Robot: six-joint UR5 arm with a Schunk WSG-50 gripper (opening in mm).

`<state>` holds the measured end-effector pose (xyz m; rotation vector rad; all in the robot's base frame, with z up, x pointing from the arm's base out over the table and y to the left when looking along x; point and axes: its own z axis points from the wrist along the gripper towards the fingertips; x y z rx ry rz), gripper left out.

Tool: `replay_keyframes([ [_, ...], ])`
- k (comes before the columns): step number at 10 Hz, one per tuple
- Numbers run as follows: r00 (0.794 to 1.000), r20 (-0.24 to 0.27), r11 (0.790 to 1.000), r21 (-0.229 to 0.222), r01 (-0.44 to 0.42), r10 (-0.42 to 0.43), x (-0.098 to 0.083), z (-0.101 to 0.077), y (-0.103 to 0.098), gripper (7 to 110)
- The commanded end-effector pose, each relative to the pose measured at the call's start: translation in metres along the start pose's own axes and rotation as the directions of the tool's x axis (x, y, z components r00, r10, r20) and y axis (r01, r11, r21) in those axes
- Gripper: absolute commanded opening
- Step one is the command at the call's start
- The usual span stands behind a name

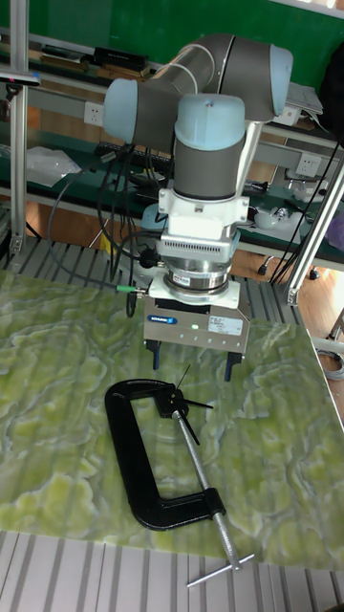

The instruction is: Turn the hands of a clock

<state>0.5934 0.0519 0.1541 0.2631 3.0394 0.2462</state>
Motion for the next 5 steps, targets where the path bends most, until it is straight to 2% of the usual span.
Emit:
replay_keyframes([
  [1,0.988,-0.072,0.990,0.023,0.136,-0.134,0.016,-0.001,-0.009,7],
  [2,0.968,-0.105,0.965,0.106,0.239,-0.228,0.018,-0.003,-0.033,7],
  [3,0.947,-0.154,0.939,0.157,0.306,-0.283,0.024,-0.006,-0.050,7],
  [5,0.954,-0.144,0.952,0.120,0.280,-0.262,0.025,-0.004,-0.040,7],
])
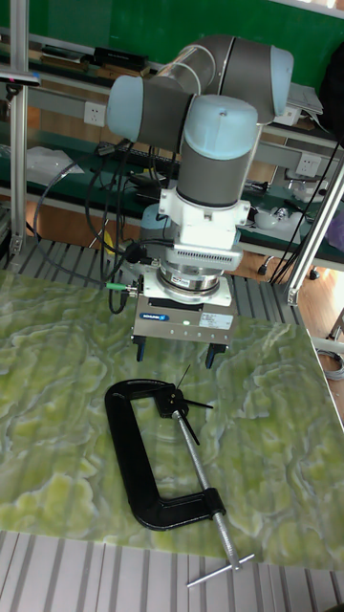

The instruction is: Turn the hands of a clock

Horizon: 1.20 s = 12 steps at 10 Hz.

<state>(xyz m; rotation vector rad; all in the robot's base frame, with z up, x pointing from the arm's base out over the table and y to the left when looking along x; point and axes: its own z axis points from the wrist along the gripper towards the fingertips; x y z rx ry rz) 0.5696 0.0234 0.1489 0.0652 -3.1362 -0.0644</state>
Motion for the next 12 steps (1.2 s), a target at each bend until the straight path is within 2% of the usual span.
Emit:
replay_keyframes([
  [1,0.998,-0.001,0.996,0.053,0.066,-0.067,-0.001,-0.002,-0.014,7],
  [2,0.997,0.046,0.997,0.052,0.056,-0.058,-0.012,-0.002,-0.013,7],
  [3,0.997,0.049,0.996,0.067,0.061,-0.064,-0.013,-0.002,-0.017,7],
  [5,0.998,0.013,0.996,0.062,0.060,-0.061,-0.006,0.001,-0.012,7],
  [6,0.999,0.002,0.997,0.051,0.050,-0.050,-0.006,0.012,0.000,7],
  [7,0.999,0.010,0.998,0.061,0.036,-0.037,-0.014,0.032,0.011,7],
  [9,0.999,-0.034,0.998,0.059,-0.011,0.013,-0.017,0.064,0.040,7],
  [10,0.998,-0.041,0.999,0.026,-0.046,0.047,-0.027,0.080,0.057,7],
  [11,0.997,-0.042,0.998,-0.017,-0.064,0.063,-0.038,0.092,0.070,7],
  [12,0.996,-0.043,0.996,-0.040,-0.079,0.077,-0.045,0.099,0.080,7],
])
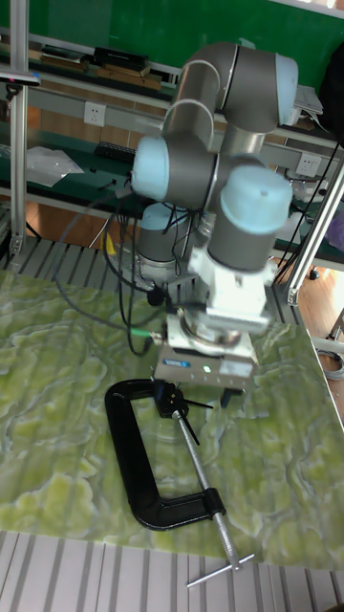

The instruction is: Turn the hands of a clock

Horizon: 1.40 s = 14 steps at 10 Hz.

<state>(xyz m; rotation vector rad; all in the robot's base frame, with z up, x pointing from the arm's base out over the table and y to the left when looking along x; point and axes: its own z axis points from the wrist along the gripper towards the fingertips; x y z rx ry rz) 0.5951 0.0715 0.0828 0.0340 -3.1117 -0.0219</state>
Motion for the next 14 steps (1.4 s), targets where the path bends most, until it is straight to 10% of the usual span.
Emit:
replay_keyframes([
  [1,0.996,-0.021,0.991,-0.093,-0.093,0.092,-0.024,0.033,0.050,7],
  [3,0.986,-0.045,0.970,-0.173,-0.168,0.163,-0.035,0.033,0.088,7],
  [14,0.990,-0.043,0.991,-0.013,-0.132,0.132,-0.017,0.058,0.081,7],
])
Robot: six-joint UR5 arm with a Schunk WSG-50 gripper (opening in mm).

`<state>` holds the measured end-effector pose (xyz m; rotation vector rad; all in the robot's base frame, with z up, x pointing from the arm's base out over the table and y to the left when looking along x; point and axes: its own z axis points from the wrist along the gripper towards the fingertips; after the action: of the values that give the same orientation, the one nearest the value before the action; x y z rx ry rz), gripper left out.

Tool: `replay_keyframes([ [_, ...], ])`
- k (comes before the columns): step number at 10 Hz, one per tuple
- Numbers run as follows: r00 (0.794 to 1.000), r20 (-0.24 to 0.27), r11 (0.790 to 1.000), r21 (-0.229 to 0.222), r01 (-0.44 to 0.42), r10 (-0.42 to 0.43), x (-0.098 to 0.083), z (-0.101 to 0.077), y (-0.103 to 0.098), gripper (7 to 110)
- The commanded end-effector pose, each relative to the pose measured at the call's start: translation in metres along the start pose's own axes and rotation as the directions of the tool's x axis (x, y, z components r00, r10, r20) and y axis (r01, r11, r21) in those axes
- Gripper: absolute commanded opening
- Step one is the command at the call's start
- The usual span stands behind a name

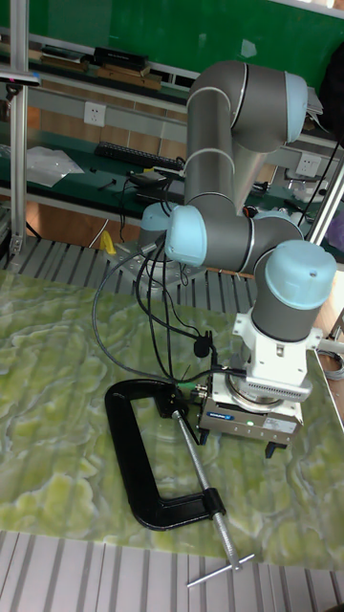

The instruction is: Turn the hands of a clock

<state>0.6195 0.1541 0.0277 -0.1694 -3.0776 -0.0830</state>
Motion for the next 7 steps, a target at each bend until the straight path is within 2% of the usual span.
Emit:
replay_keyframes([
  [1,1.000,-0.027,0.999,0.040,0.014,-0.013,0.016,0.004,-0.004,7],
  [2,0.996,-0.053,0.996,0.053,0.073,-0.070,0.027,0.002,-0.010,7],
  [3,0.991,-0.070,0.992,0.029,0.120,-0.118,0.033,-0.001,-0.008,7],
  [4,0.988,-0.073,0.990,0.006,0.138,-0.137,0.036,-0.003,-0.002,7],
  [7,0.984,-0.076,0.987,0.006,0.162,-0.161,0.036,0.005,-0.004,7],
])
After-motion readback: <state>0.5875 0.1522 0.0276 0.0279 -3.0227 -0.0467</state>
